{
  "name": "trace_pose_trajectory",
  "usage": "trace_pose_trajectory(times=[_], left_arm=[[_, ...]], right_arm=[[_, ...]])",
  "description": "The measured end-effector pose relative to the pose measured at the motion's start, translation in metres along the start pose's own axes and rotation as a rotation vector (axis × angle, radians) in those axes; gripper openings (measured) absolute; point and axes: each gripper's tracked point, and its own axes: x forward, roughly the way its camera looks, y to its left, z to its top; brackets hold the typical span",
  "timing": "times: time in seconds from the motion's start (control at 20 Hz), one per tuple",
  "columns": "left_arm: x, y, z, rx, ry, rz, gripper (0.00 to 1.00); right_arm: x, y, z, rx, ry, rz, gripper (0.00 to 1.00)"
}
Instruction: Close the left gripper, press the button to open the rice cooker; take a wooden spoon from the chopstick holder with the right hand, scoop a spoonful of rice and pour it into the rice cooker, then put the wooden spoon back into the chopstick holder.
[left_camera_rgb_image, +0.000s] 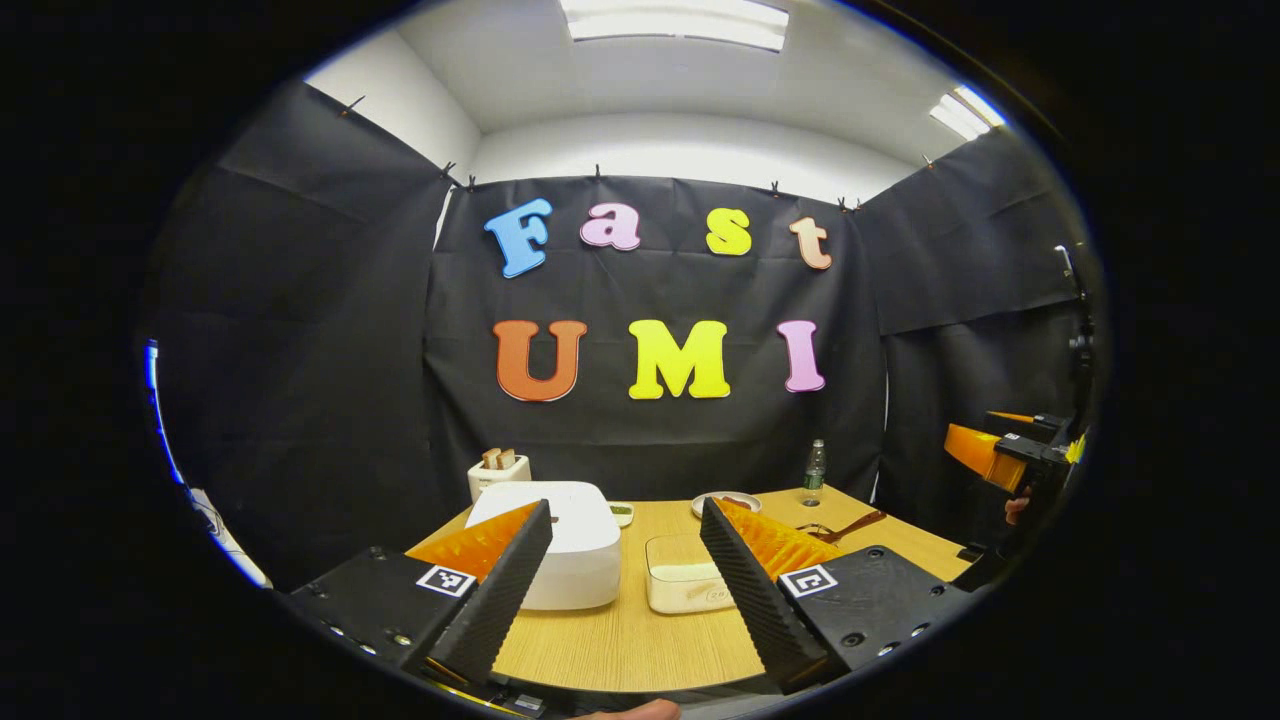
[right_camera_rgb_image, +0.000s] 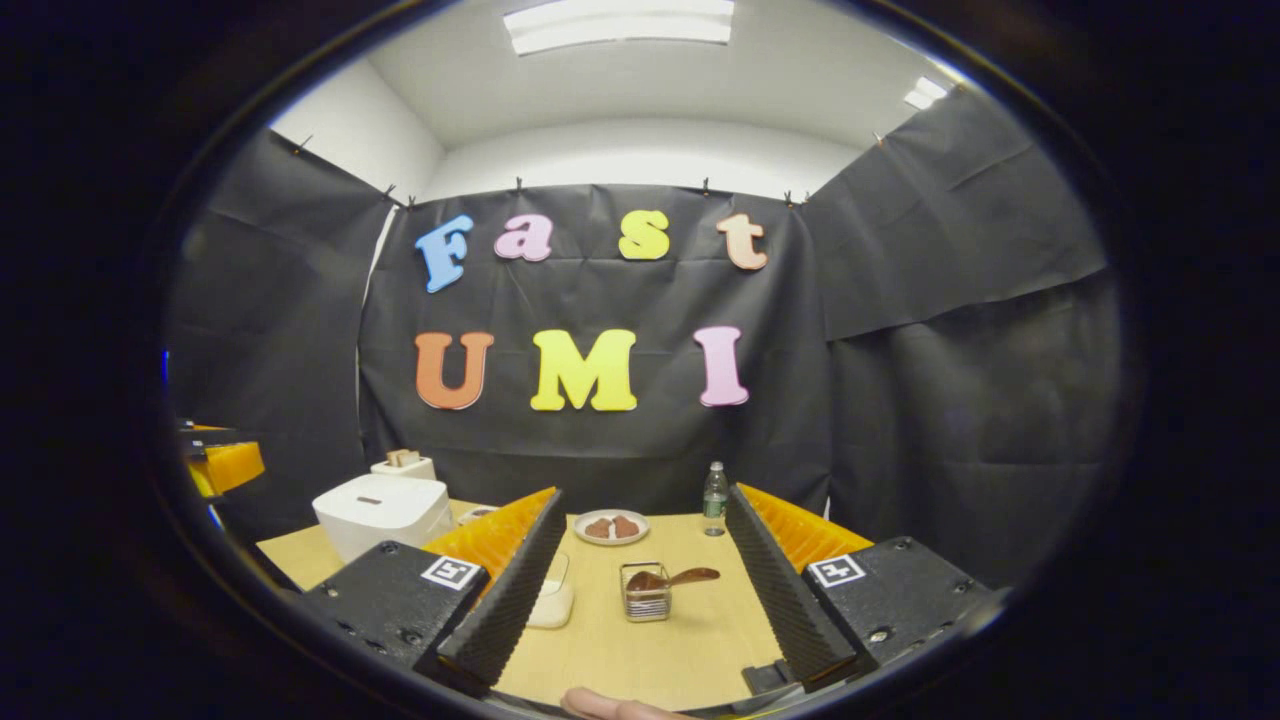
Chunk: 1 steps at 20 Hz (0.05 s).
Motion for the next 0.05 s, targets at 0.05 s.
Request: trace_pose_trajectory(times=[0.05], left_arm=[[-0.0003,0.0012,-0.0012,0.002,-0.002,0.001,0.95]], right_arm=[[0.0006,0.0003,-0.0008,0.000,0.000,0.000,1.00]])
